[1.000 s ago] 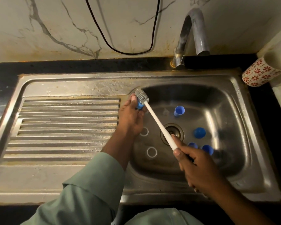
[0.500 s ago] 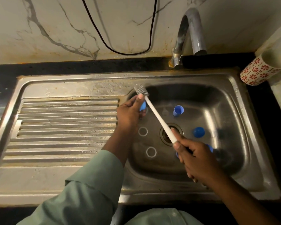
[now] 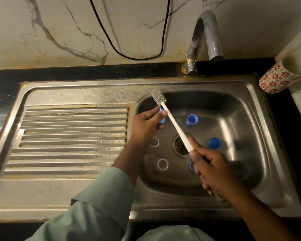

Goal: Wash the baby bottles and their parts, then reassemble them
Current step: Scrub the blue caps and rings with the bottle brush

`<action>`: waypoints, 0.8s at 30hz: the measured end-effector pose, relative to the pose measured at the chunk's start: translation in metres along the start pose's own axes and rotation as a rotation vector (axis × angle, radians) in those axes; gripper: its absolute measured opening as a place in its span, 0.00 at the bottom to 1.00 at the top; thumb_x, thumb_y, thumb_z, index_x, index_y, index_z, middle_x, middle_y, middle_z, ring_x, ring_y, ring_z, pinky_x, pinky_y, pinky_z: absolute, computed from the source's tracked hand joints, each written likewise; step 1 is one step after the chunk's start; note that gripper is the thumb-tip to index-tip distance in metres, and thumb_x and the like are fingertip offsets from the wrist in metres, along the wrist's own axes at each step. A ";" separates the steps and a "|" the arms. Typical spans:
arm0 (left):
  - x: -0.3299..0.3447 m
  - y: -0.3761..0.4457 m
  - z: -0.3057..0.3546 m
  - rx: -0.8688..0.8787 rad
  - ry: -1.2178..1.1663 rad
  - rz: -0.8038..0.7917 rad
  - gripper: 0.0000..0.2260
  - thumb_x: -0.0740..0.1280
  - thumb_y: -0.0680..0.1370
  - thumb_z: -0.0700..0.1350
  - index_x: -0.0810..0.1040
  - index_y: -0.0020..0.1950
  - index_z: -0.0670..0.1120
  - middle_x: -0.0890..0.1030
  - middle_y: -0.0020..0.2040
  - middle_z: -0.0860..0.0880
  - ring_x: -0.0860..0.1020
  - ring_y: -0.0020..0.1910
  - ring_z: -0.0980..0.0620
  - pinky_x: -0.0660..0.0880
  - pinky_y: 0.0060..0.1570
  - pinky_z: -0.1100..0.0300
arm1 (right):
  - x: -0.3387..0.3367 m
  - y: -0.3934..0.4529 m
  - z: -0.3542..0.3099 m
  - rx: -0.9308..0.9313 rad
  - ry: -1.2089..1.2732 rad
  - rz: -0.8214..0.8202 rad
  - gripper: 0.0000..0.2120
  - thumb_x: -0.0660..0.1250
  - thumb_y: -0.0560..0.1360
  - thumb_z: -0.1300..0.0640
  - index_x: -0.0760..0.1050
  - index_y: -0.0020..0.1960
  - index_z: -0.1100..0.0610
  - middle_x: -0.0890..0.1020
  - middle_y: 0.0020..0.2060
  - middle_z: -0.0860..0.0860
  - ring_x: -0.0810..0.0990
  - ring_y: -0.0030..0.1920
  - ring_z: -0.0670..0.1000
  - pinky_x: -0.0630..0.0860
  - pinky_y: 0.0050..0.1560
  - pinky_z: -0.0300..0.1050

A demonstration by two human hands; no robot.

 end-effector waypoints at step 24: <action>-0.008 0.000 -0.009 -0.307 -0.670 0.232 0.16 0.61 0.85 0.45 0.72 0.68 0.37 0.80 0.58 0.38 0.81 0.53 0.44 0.81 0.44 0.56 | 0.004 -0.010 0.006 -0.113 -0.247 0.020 0.14 0.62 0.79 0.50 0.72 0.60 0.33 0.75 0.30 0.51 0.71 0.25 0.45 0.71 0.25 0.40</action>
Point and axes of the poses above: each hand's wrist, its own y-axis towards the middle knuckle, its own x-axis out of the palm, z = x × y, the point moved 10 cm from there along y, towards the middle knuckle
